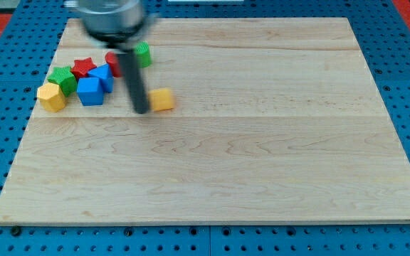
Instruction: Push the green circle left to the red circle
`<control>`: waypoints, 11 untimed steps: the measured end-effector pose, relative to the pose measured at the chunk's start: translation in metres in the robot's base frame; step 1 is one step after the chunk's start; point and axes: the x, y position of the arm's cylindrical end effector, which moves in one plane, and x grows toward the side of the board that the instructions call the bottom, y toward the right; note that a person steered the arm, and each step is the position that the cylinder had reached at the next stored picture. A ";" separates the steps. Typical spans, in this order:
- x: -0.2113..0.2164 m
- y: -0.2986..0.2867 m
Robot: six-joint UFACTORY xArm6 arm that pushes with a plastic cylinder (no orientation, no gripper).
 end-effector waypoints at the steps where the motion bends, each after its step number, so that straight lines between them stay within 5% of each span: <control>1: -0.036 0.100; 2: -0.074 0.136; 3: -0.129 0.061; 4: -0.125 -0.050; 5: -0.121 -0.086; 7: -0.195 -0.120; 9: -0.161 -0.101; 11: -0.232 -0.096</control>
